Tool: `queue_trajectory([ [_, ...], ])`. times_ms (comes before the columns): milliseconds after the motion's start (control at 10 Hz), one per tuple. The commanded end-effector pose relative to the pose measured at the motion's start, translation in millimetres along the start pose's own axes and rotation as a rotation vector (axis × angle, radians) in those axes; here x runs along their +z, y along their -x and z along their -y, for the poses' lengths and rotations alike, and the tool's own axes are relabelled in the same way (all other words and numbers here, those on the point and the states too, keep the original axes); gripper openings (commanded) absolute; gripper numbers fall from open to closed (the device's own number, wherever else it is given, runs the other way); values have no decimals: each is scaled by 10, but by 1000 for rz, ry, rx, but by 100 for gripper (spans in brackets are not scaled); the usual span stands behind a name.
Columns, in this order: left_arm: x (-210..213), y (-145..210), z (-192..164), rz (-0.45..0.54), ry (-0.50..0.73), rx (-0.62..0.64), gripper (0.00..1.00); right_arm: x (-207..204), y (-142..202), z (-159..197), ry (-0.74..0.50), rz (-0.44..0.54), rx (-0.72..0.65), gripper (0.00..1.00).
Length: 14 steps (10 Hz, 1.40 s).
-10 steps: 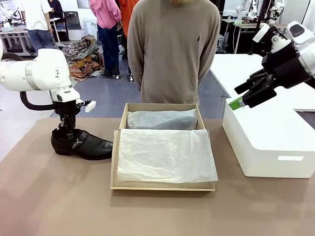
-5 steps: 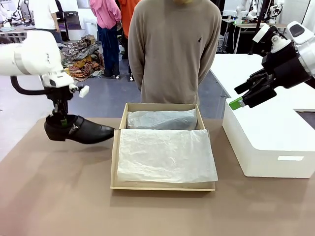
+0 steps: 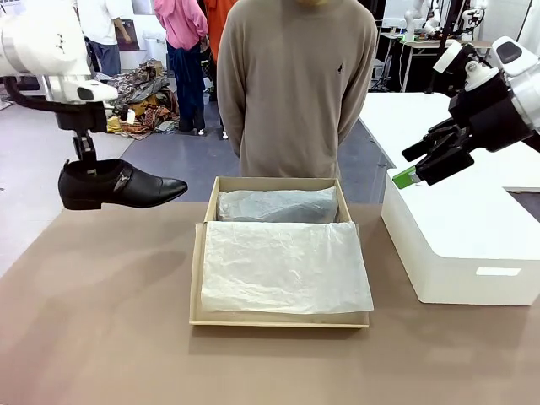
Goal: Pack the shoes into the box.
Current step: Place the other shoe of the Shoes into the Shoes Box.
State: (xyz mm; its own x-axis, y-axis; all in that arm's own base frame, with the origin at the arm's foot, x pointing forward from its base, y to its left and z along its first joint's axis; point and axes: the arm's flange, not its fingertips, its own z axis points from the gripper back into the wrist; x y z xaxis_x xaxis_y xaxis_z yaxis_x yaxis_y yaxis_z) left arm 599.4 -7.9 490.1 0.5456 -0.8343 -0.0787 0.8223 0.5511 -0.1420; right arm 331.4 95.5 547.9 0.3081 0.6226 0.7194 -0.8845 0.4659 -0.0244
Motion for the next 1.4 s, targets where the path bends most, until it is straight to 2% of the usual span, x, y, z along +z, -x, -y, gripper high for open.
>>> queue_trajectory([
  [0, 189, -138, 124, 21, 16, 177, 0, -10, -3, 33, -14, 24, 14, 100],
  [200, 236, -199, 245, 4, -19, 262, 0, -10, -3, 33, -14, 24, 14, 100],
  [300, 252, -203, 268, -3, -48, 250, 0, -10, -3, 33, -14, 24, 14, 100],
  [400, 190, -177, 187, 9, -1, 221, 0, -10, -3, 33, -14, 24, 14, 100],
  [900, 144, -213, 185, -1, -2, 242, 0, -10, -3, 33, -14, 24, 14, 100],
  [1100, 216, -304, 373, 27, -66, 509, 0, -10, -3, 33, -14, 24, 14, 100],
  [1300, 268, -447, 633, 35, -37, 697, 0, -10, -3, 33, -14, 24, 14, 100],
])
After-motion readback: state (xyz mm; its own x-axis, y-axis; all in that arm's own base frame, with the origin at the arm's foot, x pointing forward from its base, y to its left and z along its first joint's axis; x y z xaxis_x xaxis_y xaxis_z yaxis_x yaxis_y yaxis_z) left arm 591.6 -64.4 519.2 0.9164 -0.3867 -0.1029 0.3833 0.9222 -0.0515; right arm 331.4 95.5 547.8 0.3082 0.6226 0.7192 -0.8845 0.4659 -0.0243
